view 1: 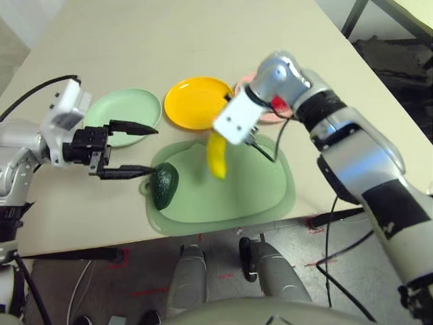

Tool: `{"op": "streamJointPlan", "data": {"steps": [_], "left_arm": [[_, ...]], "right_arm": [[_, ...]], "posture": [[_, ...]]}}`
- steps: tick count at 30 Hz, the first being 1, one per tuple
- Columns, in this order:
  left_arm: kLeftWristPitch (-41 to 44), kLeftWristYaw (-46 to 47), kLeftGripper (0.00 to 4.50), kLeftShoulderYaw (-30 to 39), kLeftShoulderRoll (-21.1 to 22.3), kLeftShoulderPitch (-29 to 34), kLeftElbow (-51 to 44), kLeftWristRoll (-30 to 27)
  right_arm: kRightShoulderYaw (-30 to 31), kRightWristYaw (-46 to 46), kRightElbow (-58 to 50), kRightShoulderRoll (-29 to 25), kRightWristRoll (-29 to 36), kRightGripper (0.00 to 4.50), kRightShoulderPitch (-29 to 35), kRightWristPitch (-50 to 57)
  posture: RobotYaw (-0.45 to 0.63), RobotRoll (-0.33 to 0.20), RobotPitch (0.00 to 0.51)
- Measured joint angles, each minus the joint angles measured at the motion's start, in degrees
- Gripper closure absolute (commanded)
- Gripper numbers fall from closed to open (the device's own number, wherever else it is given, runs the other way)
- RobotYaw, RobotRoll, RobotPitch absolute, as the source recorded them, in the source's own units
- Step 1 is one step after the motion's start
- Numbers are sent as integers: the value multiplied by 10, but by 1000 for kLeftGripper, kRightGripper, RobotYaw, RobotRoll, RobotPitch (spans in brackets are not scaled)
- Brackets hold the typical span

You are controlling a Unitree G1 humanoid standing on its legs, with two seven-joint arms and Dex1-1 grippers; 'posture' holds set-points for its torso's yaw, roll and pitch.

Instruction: Place the fruits into color-matched plates.

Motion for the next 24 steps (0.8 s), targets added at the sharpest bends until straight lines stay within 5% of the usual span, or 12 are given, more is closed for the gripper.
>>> {"op": "streamJointPlan", "data": {"steps": [6,13,21,24], "left_arm": [[-14,41,0,2,-7,-6,18,29],[-16,41,0,17,-7,10,19,29],[-16,36,0,24,-7,14,19,27],[-18,32,0,24,-7,13,19,27]], "right_arm": [[2,-162,50,10,-53,2862,3,76],[3,-228,66,11,-83,2862,28,116],[2,-258,66,11,-96,26,28,118],[1,-256,66,8,-96,26,28,116]], "posture": [[126,0,218],[135,0,223],[132,0,221],[130,0,217]]}}
